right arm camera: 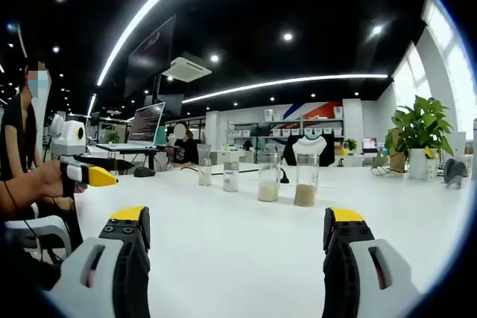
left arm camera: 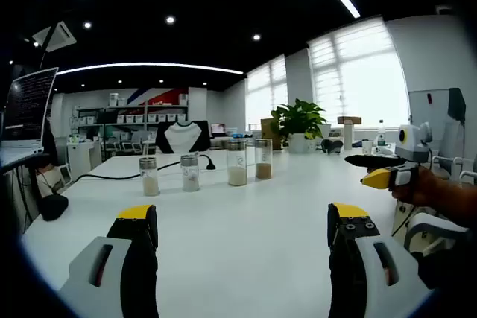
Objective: Rotate the seasoning bottle until the label or dispensing opening points toward the visible target arrow and the bottle remains upright within the marked orientation range
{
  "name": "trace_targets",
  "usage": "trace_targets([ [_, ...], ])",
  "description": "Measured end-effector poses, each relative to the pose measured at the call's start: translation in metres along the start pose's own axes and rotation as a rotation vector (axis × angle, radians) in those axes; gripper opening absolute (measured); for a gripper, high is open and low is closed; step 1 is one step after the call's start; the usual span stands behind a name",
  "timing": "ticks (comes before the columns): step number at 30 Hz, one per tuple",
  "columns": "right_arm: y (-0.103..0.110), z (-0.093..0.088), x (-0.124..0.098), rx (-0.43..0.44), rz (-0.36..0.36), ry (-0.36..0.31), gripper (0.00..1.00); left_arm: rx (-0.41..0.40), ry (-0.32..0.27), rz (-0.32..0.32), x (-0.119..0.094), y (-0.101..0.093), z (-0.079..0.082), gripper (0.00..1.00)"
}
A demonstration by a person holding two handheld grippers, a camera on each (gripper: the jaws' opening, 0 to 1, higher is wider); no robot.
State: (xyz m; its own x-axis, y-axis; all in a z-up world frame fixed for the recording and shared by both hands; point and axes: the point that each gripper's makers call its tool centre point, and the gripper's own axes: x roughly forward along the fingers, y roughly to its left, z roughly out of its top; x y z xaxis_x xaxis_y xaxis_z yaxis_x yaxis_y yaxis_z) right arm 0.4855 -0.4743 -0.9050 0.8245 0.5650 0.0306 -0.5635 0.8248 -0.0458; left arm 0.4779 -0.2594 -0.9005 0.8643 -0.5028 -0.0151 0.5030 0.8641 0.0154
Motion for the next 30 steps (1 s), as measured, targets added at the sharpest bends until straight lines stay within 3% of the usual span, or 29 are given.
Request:
trace_targets([
  [10,0.0,0.008,-0.003,0.021,-0.007,-0.032,1.0,0.008,0.01,0.003,0.0,0.0,-0.005,1.0],
  [17,-0.004,0.006,-0.004,0.011,-0.016,-0.029,1.0,-0.004,0.001,0.018,-0.004,0.009,-0.008,1.0],
  [30,0.0,0.005,-0.005,-0.006,0.002,-0.027,1.0,0.002,0.006,0.014,-0.001,0.006,-0.01,1.0],
])
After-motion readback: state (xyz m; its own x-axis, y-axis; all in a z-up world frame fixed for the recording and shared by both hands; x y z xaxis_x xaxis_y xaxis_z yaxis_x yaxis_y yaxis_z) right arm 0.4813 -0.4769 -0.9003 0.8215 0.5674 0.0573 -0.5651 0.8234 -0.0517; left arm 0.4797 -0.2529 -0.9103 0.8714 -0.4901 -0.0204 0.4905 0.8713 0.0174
